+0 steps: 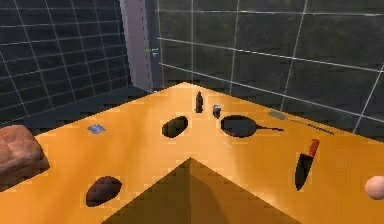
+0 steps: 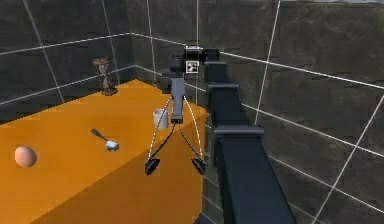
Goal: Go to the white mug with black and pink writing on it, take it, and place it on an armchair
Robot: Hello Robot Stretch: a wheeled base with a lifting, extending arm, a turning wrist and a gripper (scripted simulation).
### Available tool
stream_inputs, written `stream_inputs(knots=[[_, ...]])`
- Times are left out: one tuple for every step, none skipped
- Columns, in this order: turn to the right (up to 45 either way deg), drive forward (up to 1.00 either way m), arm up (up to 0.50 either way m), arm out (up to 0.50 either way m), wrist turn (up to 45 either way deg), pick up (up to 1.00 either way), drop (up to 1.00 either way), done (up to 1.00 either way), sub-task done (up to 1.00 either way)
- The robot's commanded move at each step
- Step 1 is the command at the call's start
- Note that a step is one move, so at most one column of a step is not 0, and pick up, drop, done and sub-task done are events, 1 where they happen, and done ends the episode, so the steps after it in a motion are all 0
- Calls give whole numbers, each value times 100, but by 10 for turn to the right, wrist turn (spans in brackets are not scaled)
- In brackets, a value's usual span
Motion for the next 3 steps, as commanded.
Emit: stream_inputs(knots=[[0, 0, 0, 0, 450, 0, 0, 0, 0], [0, 0, 0, 0, 450, 0, 0, 0, 0], [0, 0, 0, 0, 450, 0, 0, 0, 0]])
